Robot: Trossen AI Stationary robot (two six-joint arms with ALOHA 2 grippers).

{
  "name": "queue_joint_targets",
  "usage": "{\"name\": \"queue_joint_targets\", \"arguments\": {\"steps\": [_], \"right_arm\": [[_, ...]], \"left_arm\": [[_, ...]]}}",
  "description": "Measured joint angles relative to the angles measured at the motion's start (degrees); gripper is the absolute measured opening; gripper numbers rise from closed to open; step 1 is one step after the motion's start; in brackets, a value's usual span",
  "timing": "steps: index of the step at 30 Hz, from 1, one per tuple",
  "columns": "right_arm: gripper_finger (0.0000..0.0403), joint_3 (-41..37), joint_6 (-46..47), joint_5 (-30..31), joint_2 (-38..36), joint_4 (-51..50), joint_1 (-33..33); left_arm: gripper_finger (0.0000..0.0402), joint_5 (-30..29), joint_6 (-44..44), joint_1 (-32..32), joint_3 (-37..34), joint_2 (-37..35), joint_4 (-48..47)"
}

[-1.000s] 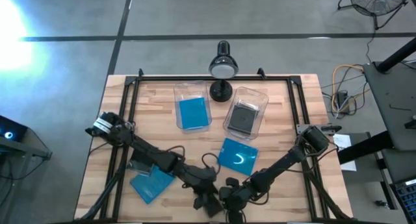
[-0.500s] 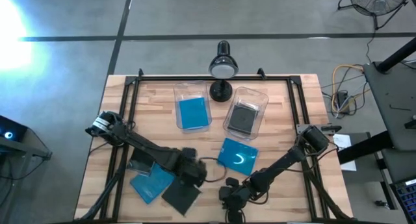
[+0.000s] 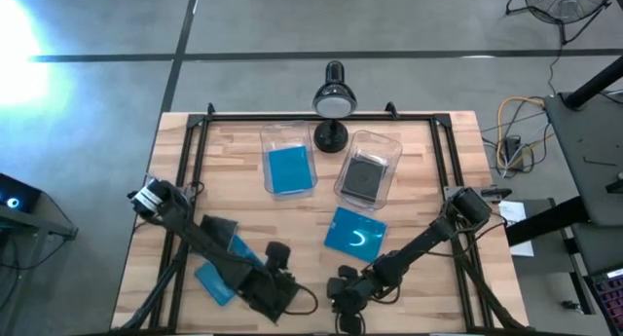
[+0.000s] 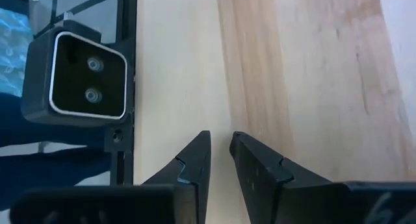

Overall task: Pick & place jewel cases by type
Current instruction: Put the black CD case into the right transparent bin

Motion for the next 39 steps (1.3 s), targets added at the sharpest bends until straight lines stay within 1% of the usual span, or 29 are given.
{"name": "queue_joint_targets", "arguments": {"steps": [4, 7, 12, 18, 24, 27, 30, 34, 37, 39], "right_arm": [[0.0068, 0.02, 0.00, 0.67, 0.00, 0.13, -0.09], [0.0068, 0.02, 0.20, 0.77, 0.00, 0.13, -0.11], [0.0068, 0.02, 0.38, 0.81, 0.00, 0.03, -0.11], [0.0068, 0.17, 0.42, 0.55, 0.00, -1.17, -0.09], [0.0068, 0.19, 2.26, -0.63, -0.83, -4.84, 0.01], [0.0068, 0.11, 3.07, -0.41, -1.53, -6.03, 0.29], [0.0068, -0.06, 3.28, -0.26, -2.51, -7.29, 0.59], [0.0068, -0.15, 4.18, 1.35, -3.60, -10.16, 0.88], [0.0068, -0.15, 5.62, 1.40, -3.82, -10.78, 0.90], [0.0068, -0.18, 6.84, 1.37, -3.88, -10.59, 0.90]], "left_arm": [[0.0214, -0.23, -2.44, 0.62, -3.34, 0.07, 2.55], [0.0213, 0.42, -2.32, 0.78, -5.24, 0.07, 7.99], [0.0213, 0.94, -2.43, 1.37, -7.82, 0.14, 13.93], [0.0213, 0.60, -2.49, 4.62, -10.74, 1.16, 22.21], [0.0214, -0.91, -0.77, 8.59, -11.71, 2.16, 26.72], [0.0213, -3.78, -0.88, 10.80, -11.80, 2.25, 28.15], [0.0214, -6.93, -1.71, 13.09, -10.46, 2.01, 27.67], [0.0213, -7.98, -2.84, 14.42, -5.87, -0.50, 23.89], [0.0213, -7.95, -3.00, 14.00, -1.18, -2.30, 16.61], [0.0213, -7.39, -5.35, 13.72, 1.67, -2.99, 9.57]]}}
